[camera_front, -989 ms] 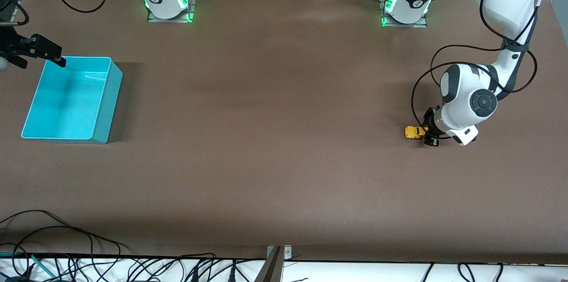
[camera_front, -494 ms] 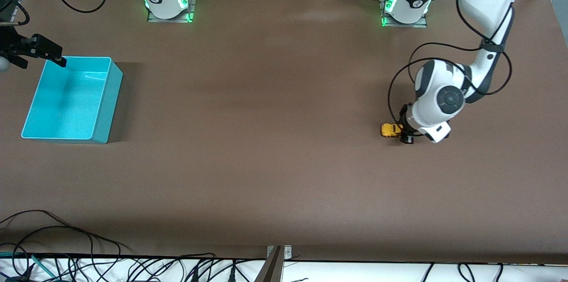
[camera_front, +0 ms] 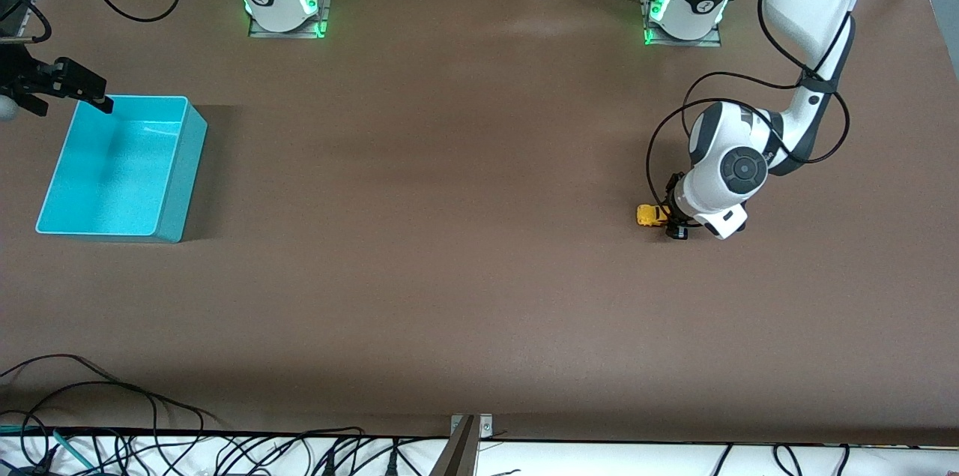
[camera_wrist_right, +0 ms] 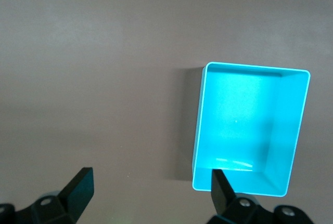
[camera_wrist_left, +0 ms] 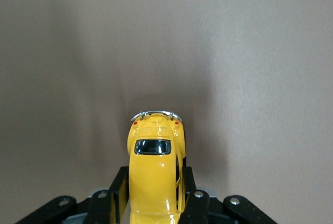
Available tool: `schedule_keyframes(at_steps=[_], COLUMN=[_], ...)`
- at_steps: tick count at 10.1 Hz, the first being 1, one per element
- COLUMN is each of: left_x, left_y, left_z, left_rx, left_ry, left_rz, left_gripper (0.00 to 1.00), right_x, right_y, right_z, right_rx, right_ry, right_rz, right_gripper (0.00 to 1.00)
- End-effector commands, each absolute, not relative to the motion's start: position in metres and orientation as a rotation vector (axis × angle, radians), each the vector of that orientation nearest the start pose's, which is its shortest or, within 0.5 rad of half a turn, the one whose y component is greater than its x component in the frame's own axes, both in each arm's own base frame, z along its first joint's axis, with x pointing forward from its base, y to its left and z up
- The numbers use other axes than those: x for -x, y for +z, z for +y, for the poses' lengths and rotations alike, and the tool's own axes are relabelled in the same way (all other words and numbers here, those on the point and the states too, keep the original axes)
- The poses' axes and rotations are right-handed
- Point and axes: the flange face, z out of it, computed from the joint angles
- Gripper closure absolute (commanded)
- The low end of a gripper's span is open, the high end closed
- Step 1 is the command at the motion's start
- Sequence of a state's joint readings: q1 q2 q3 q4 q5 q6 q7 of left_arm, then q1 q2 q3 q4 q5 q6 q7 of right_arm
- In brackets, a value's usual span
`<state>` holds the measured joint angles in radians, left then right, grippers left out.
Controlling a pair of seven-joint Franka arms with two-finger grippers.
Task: Wind up and store yellow beetle car
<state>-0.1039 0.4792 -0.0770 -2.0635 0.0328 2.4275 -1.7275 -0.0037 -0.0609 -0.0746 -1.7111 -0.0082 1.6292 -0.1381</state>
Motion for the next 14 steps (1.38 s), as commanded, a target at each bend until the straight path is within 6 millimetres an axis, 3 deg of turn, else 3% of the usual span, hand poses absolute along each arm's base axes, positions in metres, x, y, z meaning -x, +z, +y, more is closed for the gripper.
schedule_keyframes(at_steps=[1, 4, 8, 14], left_x=[-0.574, -0.573, -0.58, -0.585], left_y=[0.164, 0.153, 0.154, 0.147], left_z=[-0.065, -0.037, 0.009, 0.038], left_rx=[2.22, 2.258, 2.254, 2.242], left_ry=[0.126, 0.152, 0.15, 0.119], left_rz=[-2.072, -2.028, -2.057, -2.095], left_gripper=[1.0, 1.0, 1.0, 1.0], right_x=[-0.536, -0.537, -0.537, -0.537], right_y=[0.604, 0.604, 0.603, 0.603], right_z=[-0.041, -0.038, -0.038, -0.037], right_rx=[3.149, 3.149, 3.149, 3.149], right_ry=[0.036, 0.036, 0.038, 0.038], right_rz=[-0.122, -0.127, -0.127, -0.132], right_gripper=[0.0, 0.0, 0.0, 0.0])
